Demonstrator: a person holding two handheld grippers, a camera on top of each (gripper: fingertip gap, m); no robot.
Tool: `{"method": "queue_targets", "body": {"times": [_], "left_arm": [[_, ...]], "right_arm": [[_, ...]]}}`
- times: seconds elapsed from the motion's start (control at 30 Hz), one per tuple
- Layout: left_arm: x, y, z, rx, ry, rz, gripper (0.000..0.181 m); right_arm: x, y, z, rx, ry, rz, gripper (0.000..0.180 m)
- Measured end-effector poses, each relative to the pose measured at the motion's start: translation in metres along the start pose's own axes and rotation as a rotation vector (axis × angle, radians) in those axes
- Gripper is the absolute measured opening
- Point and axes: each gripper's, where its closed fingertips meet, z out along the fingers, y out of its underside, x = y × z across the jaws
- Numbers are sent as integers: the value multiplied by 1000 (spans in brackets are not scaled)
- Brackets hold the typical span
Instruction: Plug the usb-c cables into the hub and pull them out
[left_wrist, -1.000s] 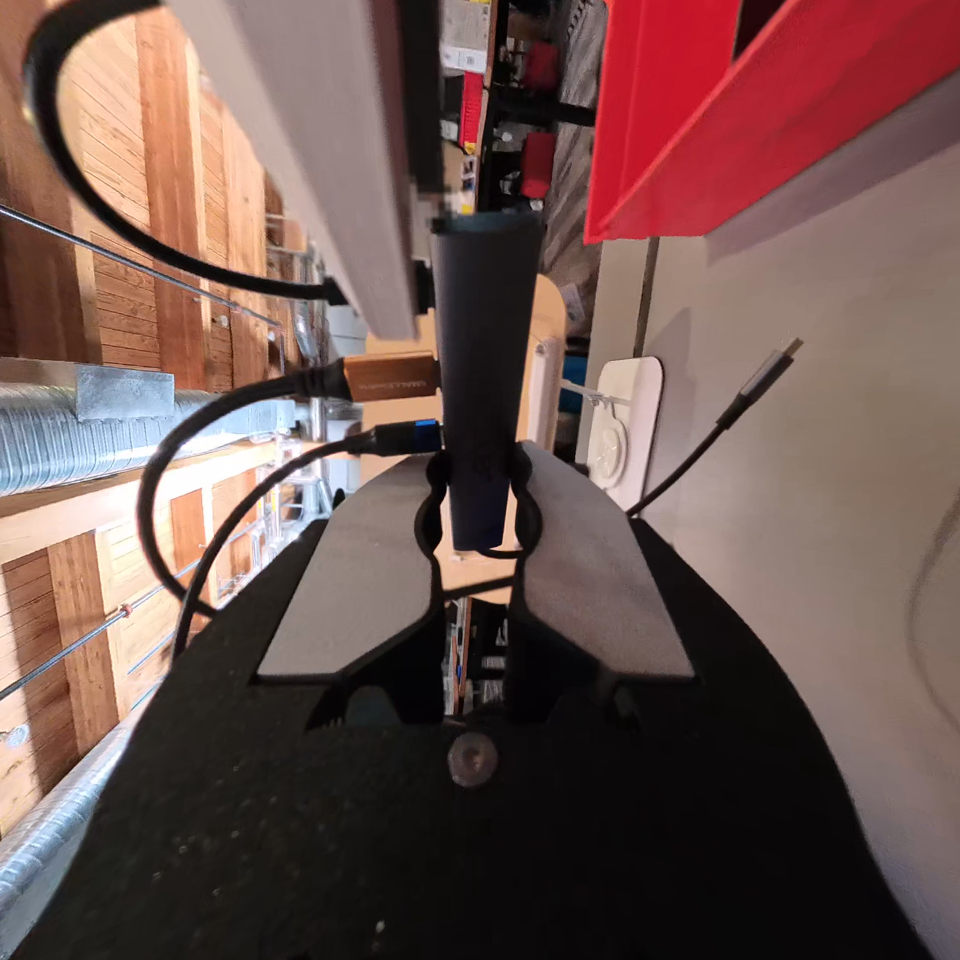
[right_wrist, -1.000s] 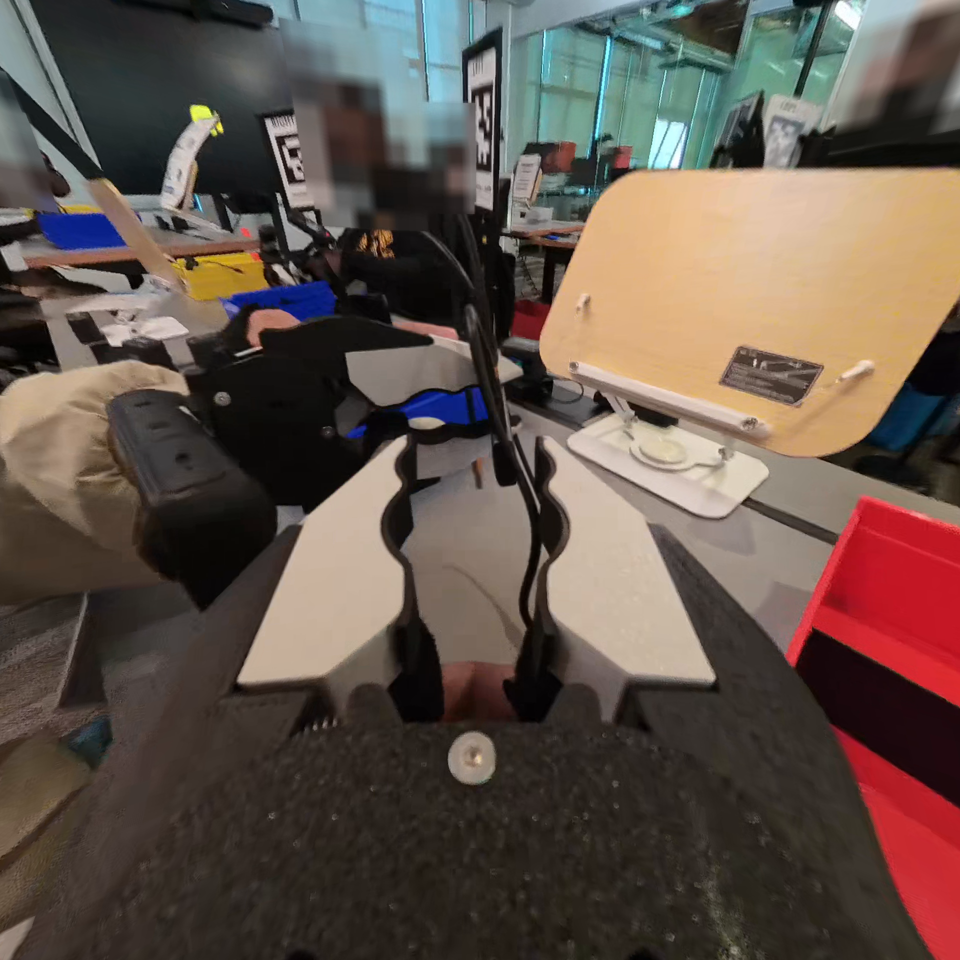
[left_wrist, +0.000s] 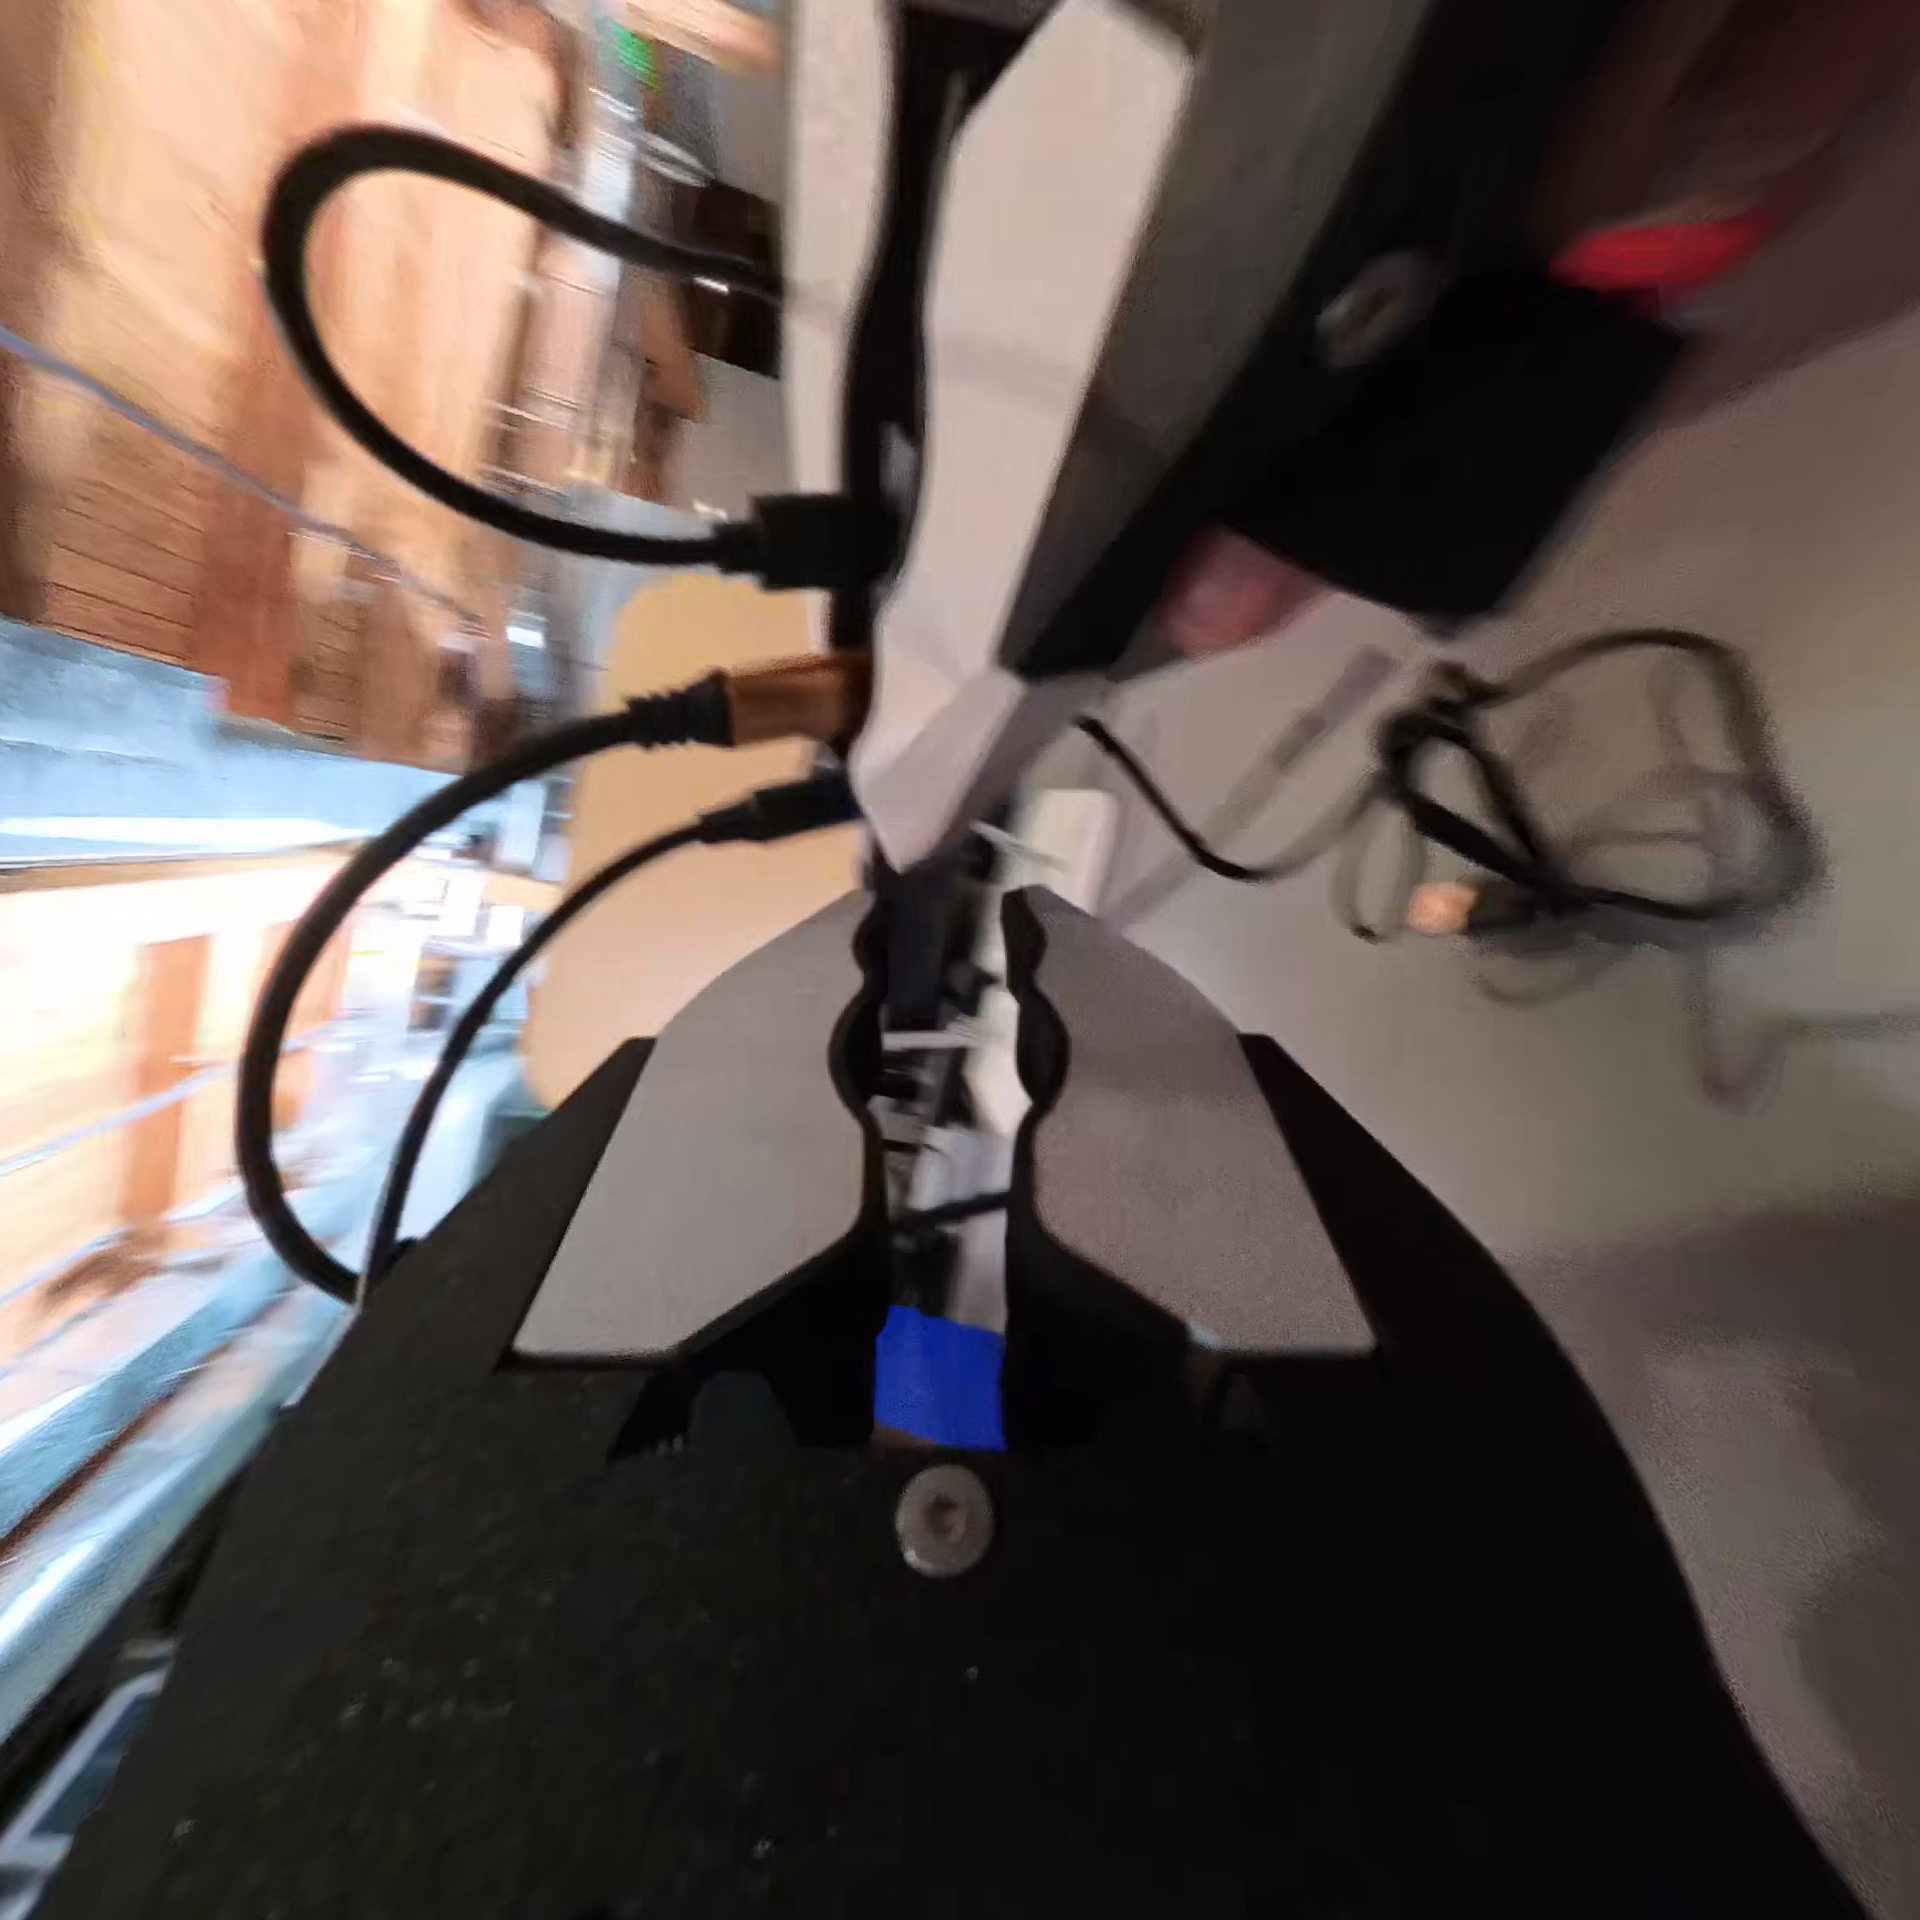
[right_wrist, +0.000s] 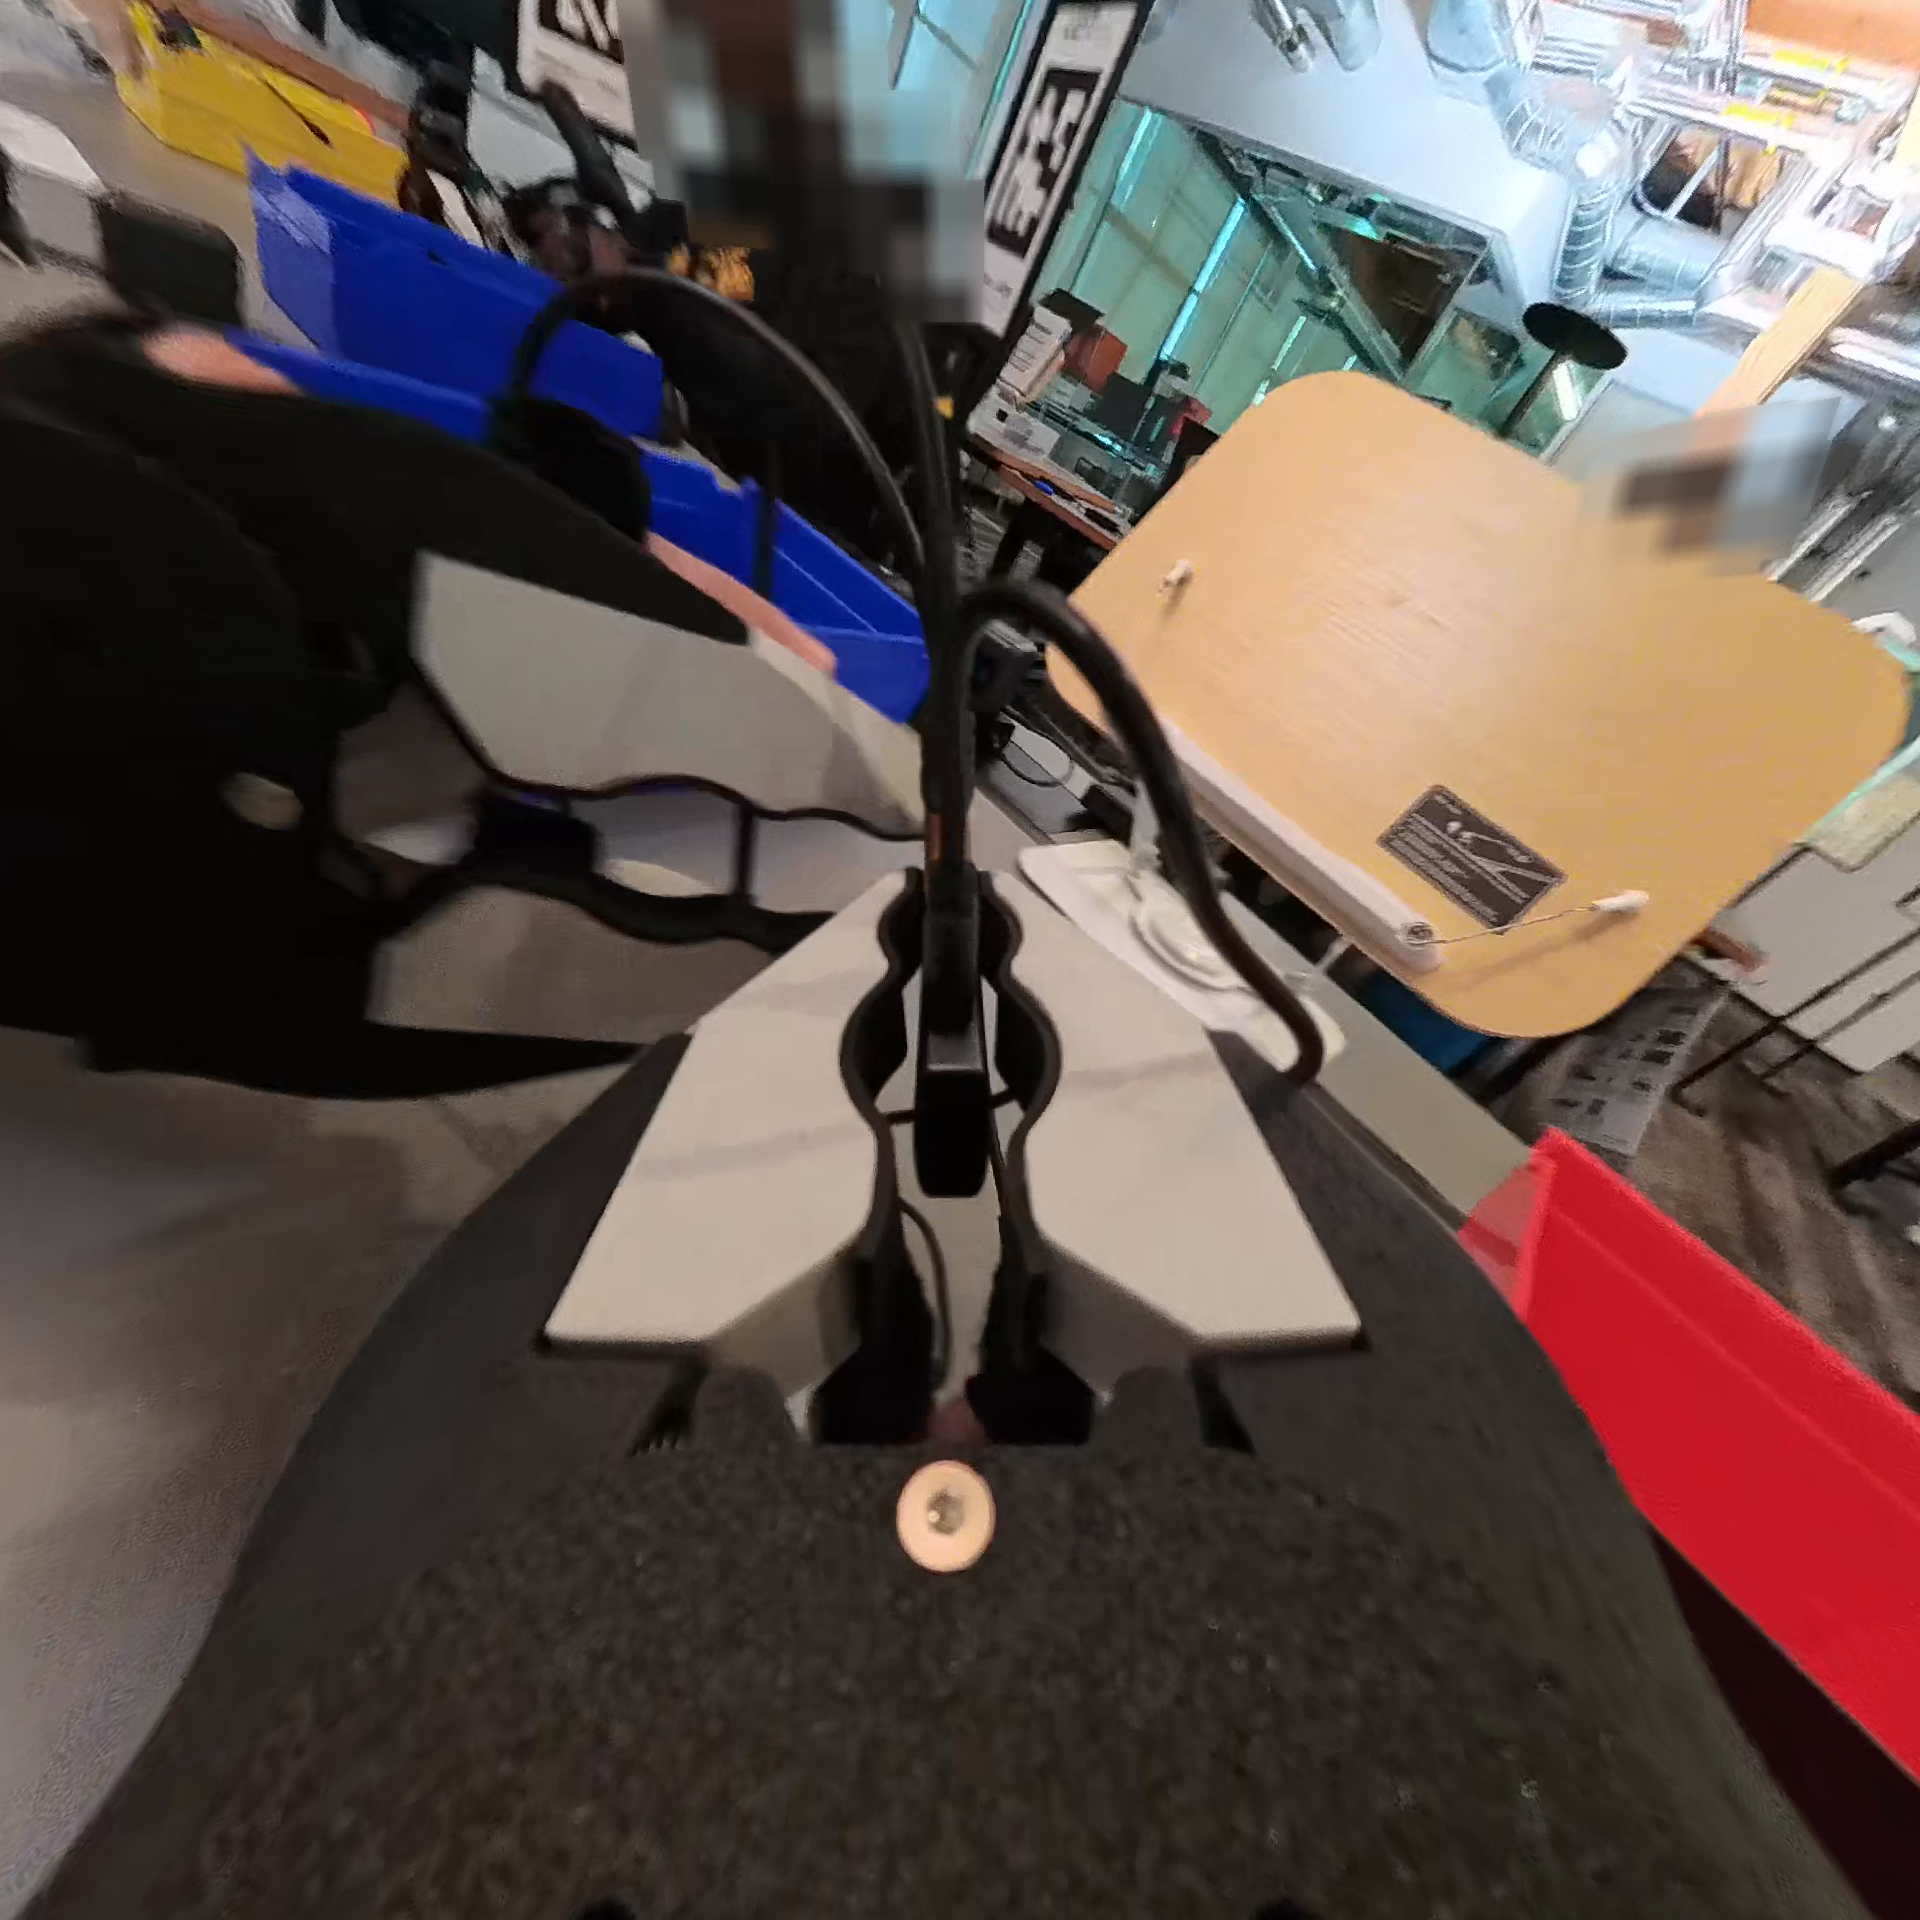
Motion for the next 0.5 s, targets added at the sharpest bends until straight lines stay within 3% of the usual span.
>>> {"method": "queue_targets", "body": {"times": [0.1, 0.2, 0.3, 0.4, 0.5], "left_arm": [[48, 7, -30, -81, 367, -217, 18], [59, -24, -74, -21, 668, -766, 22], [39, -24, -83, -24, 626, -1124, 28], [38, -9, -80, -34, 479, -1194, 28], [44, -7, -82, -39, 440, -1221, 28]], "right_arm": [[8, 15, 9, -56, 22, -125, 9], [0, 28, 16, -93, 30, -293, 9], [-26, 33, 18, -102, 5, -358, 9], [-53, 36, 18, -123, -51, -347, 9], [-68, 28, 17, -86, -41, -435, 9]]}}
